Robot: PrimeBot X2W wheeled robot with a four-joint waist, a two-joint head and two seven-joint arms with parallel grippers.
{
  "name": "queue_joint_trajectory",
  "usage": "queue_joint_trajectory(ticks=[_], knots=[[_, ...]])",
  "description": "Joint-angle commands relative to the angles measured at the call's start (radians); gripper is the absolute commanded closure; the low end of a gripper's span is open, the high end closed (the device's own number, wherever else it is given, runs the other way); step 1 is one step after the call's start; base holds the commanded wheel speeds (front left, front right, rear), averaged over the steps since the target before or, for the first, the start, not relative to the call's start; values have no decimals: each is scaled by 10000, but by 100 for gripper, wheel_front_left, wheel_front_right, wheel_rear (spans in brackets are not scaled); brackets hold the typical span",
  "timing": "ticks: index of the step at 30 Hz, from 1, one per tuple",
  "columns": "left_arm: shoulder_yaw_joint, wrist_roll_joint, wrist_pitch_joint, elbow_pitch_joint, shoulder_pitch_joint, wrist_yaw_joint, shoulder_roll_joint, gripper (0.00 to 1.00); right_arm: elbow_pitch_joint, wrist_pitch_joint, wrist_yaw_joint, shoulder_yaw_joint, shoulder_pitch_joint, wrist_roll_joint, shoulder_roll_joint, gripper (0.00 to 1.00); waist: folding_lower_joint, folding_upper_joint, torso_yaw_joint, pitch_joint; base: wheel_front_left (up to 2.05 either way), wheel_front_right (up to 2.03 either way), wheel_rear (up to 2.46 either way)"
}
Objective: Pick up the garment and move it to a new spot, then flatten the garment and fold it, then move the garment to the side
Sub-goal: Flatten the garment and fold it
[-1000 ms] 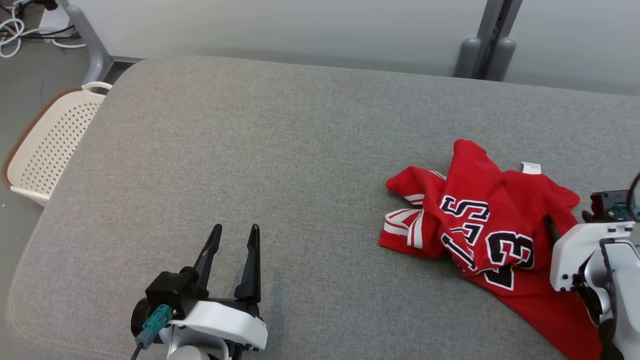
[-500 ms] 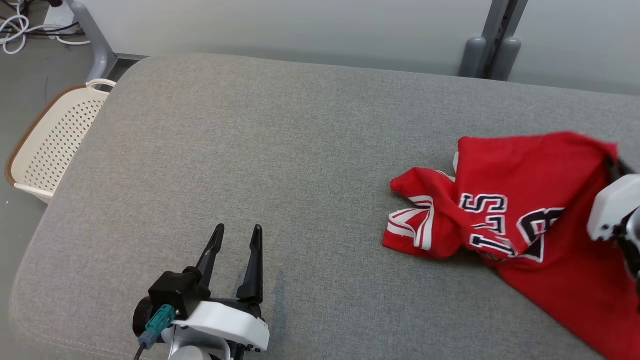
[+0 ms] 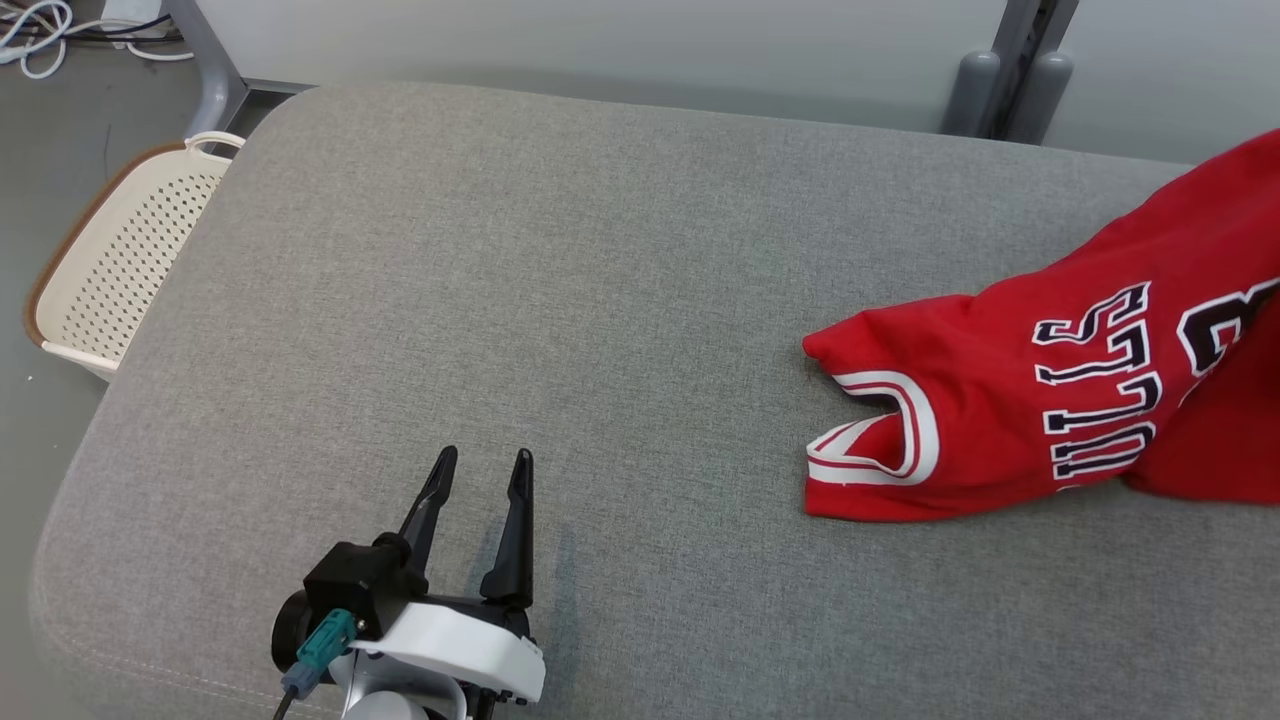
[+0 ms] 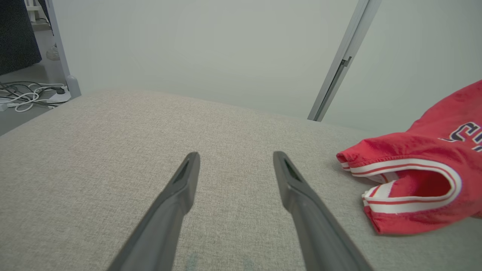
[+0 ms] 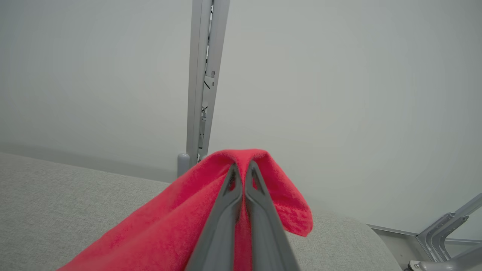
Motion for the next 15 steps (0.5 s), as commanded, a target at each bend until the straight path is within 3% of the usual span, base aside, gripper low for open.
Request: queue_joint_trajectory(ticks=[1,10,15], knots=[[19,-9,-45,-53,-226,4,41,0,-106,-322,3,-122,-313,-158,92,100,0,0,10,56,0,0,0],[63,-44,-45,31,-231,86,41,0,-467,-1071,3,103,-995,-321,799,100,0,0,-170,-25,0,0,0],[100,-56,-45,21,-179,113,42,0,-739,-1277,3,665,-581,45,1200,100,0,0,-280,-99,0,0,0]])
